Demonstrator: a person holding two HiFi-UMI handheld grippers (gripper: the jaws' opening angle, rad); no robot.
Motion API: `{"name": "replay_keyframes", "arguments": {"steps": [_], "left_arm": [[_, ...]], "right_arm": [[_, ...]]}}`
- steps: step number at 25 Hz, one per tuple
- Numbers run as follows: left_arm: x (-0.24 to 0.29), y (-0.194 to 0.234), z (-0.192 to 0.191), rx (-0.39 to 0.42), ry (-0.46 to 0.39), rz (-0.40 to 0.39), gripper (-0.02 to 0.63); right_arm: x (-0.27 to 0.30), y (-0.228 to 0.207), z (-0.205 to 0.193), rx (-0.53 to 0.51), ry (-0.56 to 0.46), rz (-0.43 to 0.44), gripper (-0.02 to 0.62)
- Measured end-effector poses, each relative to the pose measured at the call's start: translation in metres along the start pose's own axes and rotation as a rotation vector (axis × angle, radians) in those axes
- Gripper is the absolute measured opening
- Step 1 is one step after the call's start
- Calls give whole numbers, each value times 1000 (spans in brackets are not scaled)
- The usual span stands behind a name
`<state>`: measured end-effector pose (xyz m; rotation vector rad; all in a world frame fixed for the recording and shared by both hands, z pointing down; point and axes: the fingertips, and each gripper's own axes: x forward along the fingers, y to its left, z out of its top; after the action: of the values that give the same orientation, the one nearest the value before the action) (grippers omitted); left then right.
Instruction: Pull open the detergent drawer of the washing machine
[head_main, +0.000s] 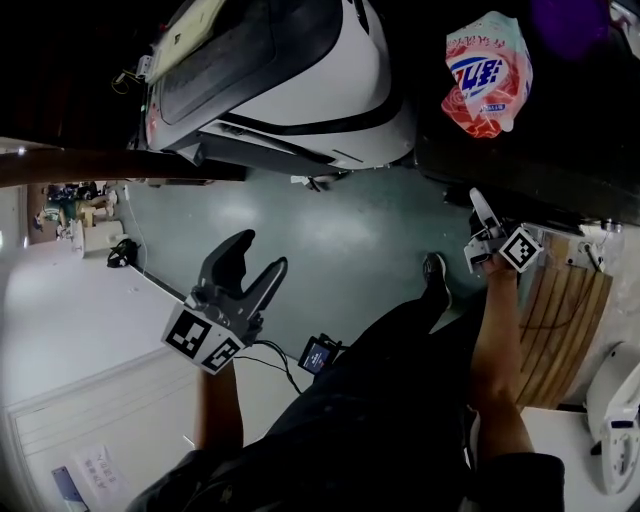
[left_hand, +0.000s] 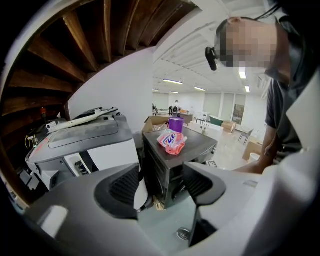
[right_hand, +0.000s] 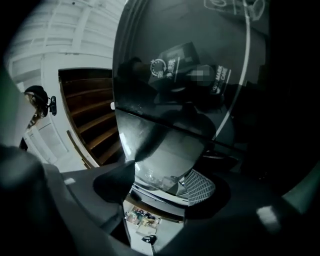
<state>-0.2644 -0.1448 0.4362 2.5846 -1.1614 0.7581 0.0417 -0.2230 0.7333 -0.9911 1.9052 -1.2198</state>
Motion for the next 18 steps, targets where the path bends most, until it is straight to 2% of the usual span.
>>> {"name": "replay_keyframes", "arguments": {"steps": [1,2,10,13,18], "left_arm": [[0,1,-1,-3,3,2,299],[0,2,-2,-8,4,4,299],[14,-5,-3,-29,0,-16,299],[21,-13,-2,-27,-5,-27,299],[28,-28,4,-18,-18,-42,299]], "right_arm": [[-5,1,-5,-12,22,-8,294],[-13,4,-13,-20,44,-12,248],[-90,45,-77,37,128,-8,239],[-105,49,-81,44,123,-14,239],[-106,42,-84,23,211,6,233]]}}
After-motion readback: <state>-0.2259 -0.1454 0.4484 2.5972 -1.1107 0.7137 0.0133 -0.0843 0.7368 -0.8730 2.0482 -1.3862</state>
